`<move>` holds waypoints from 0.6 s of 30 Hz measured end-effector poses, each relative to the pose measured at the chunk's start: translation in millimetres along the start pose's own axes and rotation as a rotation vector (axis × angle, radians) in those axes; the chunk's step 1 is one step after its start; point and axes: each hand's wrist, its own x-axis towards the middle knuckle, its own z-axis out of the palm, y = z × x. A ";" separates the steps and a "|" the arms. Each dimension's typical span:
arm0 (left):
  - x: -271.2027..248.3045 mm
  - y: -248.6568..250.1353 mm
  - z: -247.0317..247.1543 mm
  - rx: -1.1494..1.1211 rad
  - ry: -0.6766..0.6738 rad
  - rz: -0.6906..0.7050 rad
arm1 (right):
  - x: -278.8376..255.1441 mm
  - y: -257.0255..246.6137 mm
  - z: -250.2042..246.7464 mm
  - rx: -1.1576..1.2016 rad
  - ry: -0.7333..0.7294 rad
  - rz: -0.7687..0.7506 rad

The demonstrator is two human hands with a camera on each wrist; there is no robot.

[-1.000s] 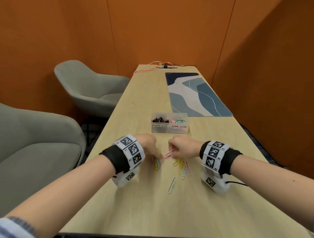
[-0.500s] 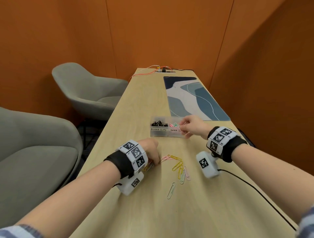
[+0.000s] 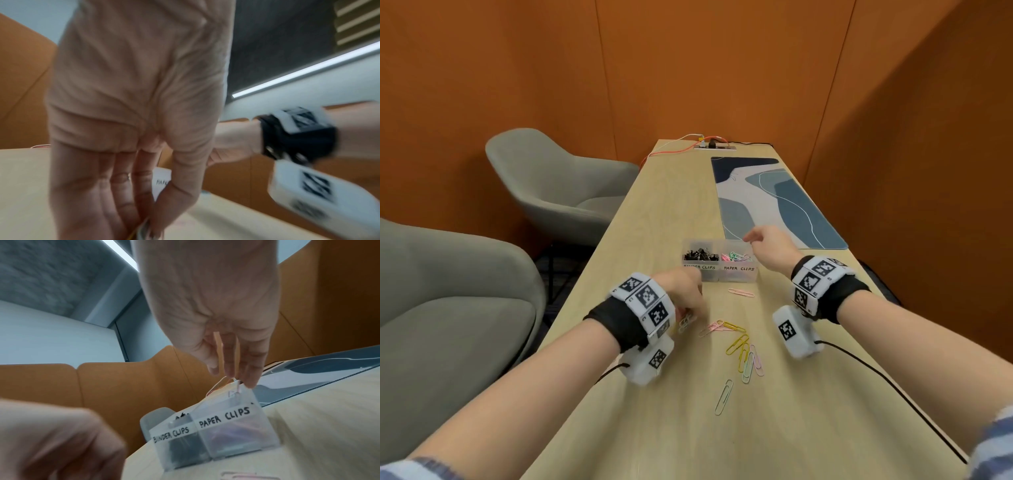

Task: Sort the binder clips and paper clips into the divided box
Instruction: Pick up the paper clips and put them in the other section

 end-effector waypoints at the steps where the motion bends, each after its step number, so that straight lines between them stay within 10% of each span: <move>1: 3.4 2.3 -5.3 -0.049 0.012 0.013 | -5.1 3.2 0.8 -0.006 0.012 -0.025; 10: 56.5 48.4 -47.4 -0.236 0.373 0.089 | -46.7 35.7 22.8 -0.328 -0.315 -0.195; 18: 87.8 61.7 -47.3 -0.258 0.362 0.027 | -78.2 41.3 36.8 -0.468 -0.455 -0.365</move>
